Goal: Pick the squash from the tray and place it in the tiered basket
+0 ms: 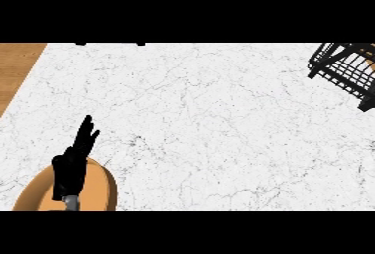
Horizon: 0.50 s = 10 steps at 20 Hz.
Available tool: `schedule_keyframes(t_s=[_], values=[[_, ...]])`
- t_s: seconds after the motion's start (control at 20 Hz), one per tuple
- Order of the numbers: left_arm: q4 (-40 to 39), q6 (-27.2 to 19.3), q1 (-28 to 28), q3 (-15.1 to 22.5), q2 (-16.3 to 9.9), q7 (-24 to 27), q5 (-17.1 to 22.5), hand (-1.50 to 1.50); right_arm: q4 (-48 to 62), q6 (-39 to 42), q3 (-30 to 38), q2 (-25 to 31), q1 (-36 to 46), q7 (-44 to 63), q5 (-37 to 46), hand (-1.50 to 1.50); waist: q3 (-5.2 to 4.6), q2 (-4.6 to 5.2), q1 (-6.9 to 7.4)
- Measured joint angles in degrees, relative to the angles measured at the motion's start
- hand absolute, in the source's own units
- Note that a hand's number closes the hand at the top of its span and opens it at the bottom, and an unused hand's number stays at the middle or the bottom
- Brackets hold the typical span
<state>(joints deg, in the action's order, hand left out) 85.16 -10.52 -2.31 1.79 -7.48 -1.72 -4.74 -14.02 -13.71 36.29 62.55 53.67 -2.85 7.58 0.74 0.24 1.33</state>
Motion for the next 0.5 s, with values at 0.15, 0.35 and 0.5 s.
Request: schedule_keyframes(t_s=[0.15,0.35,0.5], values=[[0.4,0.1,-0.9,-0.4,0.0,0.5,0.2,0.0,1.6,3.2,2.8,4.9,-3.4,0.0,-2.2,-1.5,0.01,-0.24,-0.77],[0.8,0.4,-1.6,-1.2,-0.3,-0.2,1.0,0.0,4.1,9.9,6.7,10.5,-10.3,-2.4,-5.6,-1.5,0.02,-0.44,-1.89],[0.9,-0.1,-2.0,-1.3,-0.1,-0.1,0.5,0.0,5.9,15.0,9.0,14.8,-15.3,-3.1,-7.6,-1.5,0.05,-0.61,-2.45]])
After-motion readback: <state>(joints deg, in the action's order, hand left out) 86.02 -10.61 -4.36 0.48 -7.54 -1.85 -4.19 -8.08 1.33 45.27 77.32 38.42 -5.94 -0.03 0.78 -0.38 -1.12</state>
